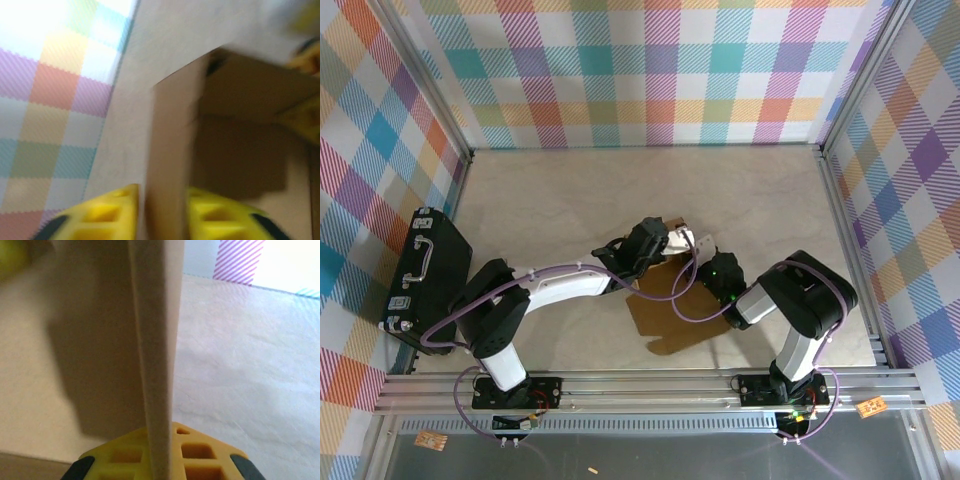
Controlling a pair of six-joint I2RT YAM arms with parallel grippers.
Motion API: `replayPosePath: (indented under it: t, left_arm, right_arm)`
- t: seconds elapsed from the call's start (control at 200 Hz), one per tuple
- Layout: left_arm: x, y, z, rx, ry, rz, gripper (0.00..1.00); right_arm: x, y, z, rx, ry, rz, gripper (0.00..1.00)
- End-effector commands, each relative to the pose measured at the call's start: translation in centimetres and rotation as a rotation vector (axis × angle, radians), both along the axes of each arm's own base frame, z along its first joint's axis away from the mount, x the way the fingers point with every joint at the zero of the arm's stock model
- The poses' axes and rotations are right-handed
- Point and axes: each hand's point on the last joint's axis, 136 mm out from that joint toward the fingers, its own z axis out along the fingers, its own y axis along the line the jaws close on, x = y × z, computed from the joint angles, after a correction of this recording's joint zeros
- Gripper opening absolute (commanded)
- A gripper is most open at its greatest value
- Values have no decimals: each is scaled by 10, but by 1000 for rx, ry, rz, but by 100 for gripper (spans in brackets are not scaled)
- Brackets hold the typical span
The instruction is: Fold the paper box
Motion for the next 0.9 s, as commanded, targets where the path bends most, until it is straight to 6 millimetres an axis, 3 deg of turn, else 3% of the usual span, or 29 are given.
replayPosePath:
  t: [0.0,0.045,0.12,0.195,0.245,0.345,0.41,0.52,0.735,0.895]
  left_arm:
    - [-19,-11,12,-111,164,-33,50]
    - [-17,-12,37,-198,190,-9,64]
    - [-17,-10,77,-363,262,29,71]
    - [-10,7,114,-549,330,115,91]
    - [-3,24,134,-672,371,195,93]
    - [4,67,151,-857,499,363,91]
    - [4,86,151,-923,575,424,85]
    - [2,92,133,-904,652,476,72]
    - [-10,62,72,-884,896,468,32]
    - [-7,45,33,-850,1006,472,22]
  right_arm:
    - [2,15,14,2,-69,47,0]
    - [2,16,13,2,-67,51,0]
    - [3,19,8,-2,-57,63,0]
    - [5,23,4,-2,-54,72,0]
    - [5,26,3,1,-52,86,0]
    - [5,35,0,22,-31,125,0]
    - [4,40,-3,21,-22,151,0]
    - [4,46,-5,16,-12,183,0]
    - [-1,42,-13,-3,6,175,9]
    - [-2,44,-9,-5,3,189,15]
